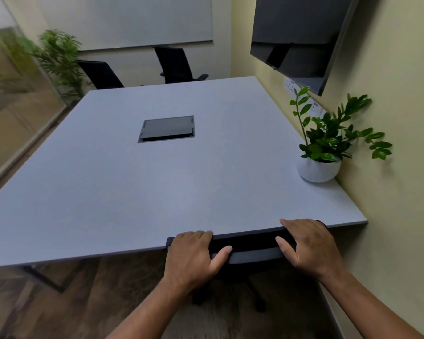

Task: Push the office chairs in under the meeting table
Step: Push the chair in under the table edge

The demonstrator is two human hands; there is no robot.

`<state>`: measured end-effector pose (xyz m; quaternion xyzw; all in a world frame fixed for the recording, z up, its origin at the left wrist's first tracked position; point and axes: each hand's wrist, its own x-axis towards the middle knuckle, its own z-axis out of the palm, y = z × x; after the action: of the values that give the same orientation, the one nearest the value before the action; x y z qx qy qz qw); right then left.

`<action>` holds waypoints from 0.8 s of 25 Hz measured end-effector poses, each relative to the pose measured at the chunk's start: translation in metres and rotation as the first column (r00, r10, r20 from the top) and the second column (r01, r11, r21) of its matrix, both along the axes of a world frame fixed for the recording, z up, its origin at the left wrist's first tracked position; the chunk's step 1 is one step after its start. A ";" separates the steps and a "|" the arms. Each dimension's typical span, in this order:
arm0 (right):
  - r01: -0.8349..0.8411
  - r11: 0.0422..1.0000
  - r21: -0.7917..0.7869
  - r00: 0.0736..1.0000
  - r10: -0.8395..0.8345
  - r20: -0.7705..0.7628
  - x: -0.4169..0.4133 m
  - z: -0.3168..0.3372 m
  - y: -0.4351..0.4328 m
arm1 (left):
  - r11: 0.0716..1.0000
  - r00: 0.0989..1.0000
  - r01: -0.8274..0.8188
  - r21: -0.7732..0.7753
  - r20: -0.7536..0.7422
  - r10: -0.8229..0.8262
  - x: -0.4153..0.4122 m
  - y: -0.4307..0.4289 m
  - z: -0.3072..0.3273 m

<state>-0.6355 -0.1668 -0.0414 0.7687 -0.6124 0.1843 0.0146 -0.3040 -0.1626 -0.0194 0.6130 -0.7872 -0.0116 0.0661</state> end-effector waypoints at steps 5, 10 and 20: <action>-0.014 1.000 0.018 0.999 0.014 0.037 0.002 0.005 0.002 | 1.000 1.000 -0.010 0.017 0.026 0.010 -0.004 0.003 0.006; -0.035 0.994 0.108 0.999 0.036 -0.001 0.004 0.012 -0.001 | 1.000 1.000 0.006 0.029 0.009 -0.006 0.001 0.003 0.005; -0.153 0.972 0.177 0.988 0.148 0.040 0.108 0.038 -0.031 | 0.985 0.985 -0.169 0.043 -0.028 0.171 0.082 0.017 0.011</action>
<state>-0.5272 -0.1980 -0.0036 0.8086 -0.5665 0.1392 -0.0770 -0.2216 -0.1456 -0.0082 0.6789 -0.7305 -0.0314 0.0668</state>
